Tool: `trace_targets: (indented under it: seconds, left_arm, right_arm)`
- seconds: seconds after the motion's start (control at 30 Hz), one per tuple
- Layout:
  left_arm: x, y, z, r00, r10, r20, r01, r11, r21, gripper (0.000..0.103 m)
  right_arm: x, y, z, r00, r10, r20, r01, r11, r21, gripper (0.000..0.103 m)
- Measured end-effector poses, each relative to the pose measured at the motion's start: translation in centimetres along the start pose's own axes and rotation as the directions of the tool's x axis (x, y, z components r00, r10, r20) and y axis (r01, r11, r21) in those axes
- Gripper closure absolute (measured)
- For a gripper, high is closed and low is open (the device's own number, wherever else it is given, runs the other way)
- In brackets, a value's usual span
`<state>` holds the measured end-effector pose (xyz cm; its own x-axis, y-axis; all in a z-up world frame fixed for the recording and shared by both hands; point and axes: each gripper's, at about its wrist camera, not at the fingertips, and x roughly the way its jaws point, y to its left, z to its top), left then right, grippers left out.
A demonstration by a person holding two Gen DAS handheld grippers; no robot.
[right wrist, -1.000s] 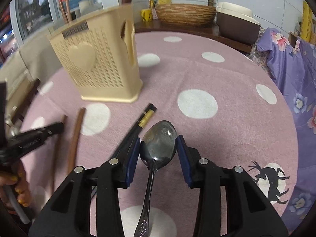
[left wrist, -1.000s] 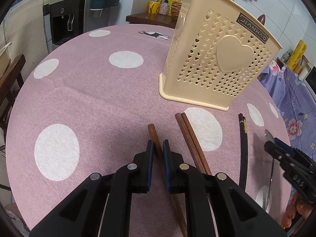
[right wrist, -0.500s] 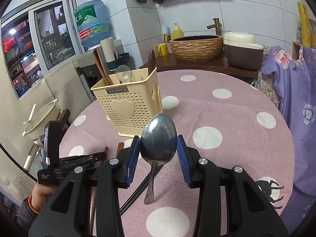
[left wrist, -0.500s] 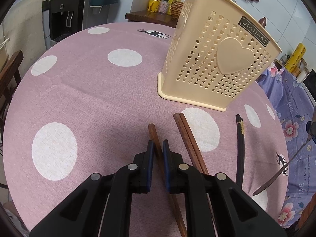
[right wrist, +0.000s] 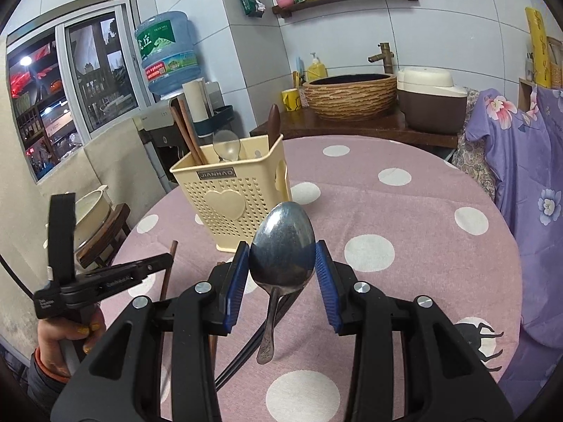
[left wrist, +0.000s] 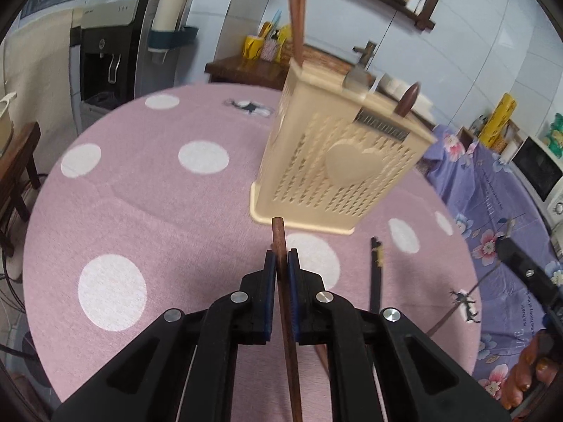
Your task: Organize utensils
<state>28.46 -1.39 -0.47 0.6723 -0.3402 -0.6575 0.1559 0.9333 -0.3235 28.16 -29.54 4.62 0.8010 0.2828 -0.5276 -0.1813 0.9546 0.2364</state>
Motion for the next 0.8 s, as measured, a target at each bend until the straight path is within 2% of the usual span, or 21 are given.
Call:
trace_targets:
  seconds: [0.3,0.67,0.7,0.8]
  left_arm:
    - [-6.0,-1.6,2.7,0.983,-0.079,0.165,0.075,0.997,0.032,0.096]
    - [-7.7,-1.9,4.1,0.97,-0.1,0.221,0.091,0.994,0.054,0.096]
    - [-8.0,-1.9,4.3,0.969,-0.103,0.225,0.092,0.994,0.058,0.102]
    - [-8.4,-2.3,4.8,0.965,-0.105,0.24,0.089,0.993,0.076,0.102]
  right_arm:
    - [-1.4,1.1,1.3,0.998,0.046,0.042,-0.044,0.999,-0.029,0.064]
    - [-1.5,1.9,2.2,0.996,0.064,0.063,-0.06,0.997,-0.051,0.064]
    - [-1.5,1.9,2.4,0.996,0.063,0.065,-0.059,0.997,-0.055,0.064]
    - [-1.3,2.2,2.7,0.996,0.064,0.064,-0.06,0.996,-0.063,0.064]
